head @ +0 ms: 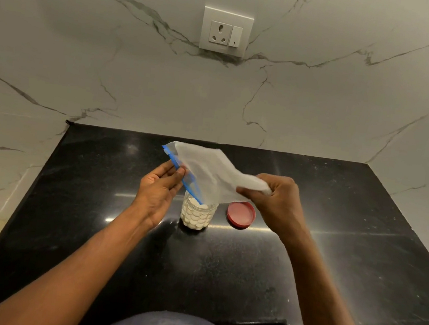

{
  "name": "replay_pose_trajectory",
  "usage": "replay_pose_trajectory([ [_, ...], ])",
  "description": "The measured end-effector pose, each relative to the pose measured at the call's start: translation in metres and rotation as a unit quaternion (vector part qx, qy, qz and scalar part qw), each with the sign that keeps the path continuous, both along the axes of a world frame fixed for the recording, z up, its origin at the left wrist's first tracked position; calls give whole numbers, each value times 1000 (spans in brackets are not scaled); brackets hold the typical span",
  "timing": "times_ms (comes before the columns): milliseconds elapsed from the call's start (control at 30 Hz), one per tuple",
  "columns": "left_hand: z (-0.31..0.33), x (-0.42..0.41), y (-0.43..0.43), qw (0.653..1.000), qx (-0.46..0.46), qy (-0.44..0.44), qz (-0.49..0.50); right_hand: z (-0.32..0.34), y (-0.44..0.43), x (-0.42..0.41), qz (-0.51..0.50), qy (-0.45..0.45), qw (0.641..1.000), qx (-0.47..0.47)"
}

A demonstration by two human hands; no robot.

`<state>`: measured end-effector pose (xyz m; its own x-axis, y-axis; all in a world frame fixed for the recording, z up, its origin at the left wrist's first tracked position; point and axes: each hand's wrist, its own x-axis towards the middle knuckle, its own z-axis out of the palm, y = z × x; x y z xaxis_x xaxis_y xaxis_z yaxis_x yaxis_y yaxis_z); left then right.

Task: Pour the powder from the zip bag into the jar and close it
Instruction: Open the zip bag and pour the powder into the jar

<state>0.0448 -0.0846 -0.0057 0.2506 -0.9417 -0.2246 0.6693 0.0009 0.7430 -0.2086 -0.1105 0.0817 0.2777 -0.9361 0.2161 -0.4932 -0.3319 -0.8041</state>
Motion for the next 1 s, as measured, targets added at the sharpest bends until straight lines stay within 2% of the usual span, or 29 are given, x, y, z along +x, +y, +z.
replay_pose_trajectory([
  [33,0,0,-1,1000,5,0,2,-1,-1,-3,8,-12,1000,18],
  [133,2,-1,-4,1000,4,-6,6,-2,-5,-11,-6,-79,997,-6],
  [233,1,1,-3,1000,2,-3,8,-2,-5,-16,42,-66,996,33],
  [333,4,1,-3,1000,5,-10,8,-3,-5,-23,28,-140,989,35],
  [433,6,1,-1,1000,0,-6,4,-7,-4,-25,45,-103,993,47],
  [533,8,-1,-1,1000,4,-15,10,-7,-7,-27,16,-145,989,4],
  [633,3,-2,1,1000,11,-9,10,-6,-8,-26,28,-112,993,9],
  [767,-1,-3,1,1000,14,-19,5,-11,-10,-27,-26,-141,990,-11],
  [1000,2,3,1,1000,-6,-10,5,-22,-9,-30,-26,-131,991,-7],
])
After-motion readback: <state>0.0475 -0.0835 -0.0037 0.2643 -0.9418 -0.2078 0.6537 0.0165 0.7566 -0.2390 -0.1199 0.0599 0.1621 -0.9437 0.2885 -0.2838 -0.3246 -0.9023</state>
